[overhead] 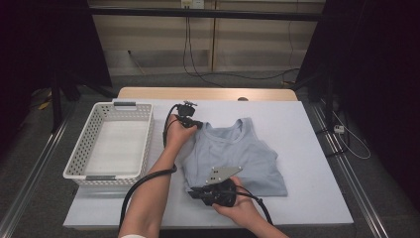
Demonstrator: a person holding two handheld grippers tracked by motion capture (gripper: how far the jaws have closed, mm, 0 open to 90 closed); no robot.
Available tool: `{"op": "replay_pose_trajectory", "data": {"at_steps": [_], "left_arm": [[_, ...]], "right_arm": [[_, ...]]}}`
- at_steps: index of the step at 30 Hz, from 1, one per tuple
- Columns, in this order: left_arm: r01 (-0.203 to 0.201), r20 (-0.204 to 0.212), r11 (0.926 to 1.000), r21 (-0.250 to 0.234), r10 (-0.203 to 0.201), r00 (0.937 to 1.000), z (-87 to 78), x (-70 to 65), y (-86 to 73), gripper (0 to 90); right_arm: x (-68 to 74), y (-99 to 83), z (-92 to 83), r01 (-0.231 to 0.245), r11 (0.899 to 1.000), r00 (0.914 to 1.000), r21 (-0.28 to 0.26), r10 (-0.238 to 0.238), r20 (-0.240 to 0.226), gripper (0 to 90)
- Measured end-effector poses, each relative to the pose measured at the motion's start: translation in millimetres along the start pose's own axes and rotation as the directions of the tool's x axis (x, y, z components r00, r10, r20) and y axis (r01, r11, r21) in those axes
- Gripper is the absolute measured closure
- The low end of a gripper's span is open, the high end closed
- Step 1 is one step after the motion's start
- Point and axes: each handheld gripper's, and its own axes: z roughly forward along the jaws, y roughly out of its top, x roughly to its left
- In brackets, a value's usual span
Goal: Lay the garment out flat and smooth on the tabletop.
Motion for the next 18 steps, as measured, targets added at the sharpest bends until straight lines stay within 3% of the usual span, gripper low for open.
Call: {"op": "replay_pose_trajectory", "data": {"at_steps": [2,5,18], "left_arm": [[0.037,0.006,0.9992,-0.013,-0.037,0.9993,-4.4,2.4,2.2,85.6],[0.061,0.009,0.9980,-0.016,-0.061,0.9981,-12.4,4.7,7.6,85.9],[0.063,-0.006,0.9979,-0.010,-0.063,0.9980,-25.5,0.5,25.3,86.1]], "right_arm": [[0.4,0.7,-1.7,0.002,1.000,1.0000,-0.005,-0.002,0.002,85.3],[0.9,0.6,-3.9,-0.003,1.000,1.0000,-0.012,0.003,0.003,85.3],[3.3,4.2,-10.1,0.014,0.999,0.9996,-0.046,-0.013,0.025,85.3]]}}
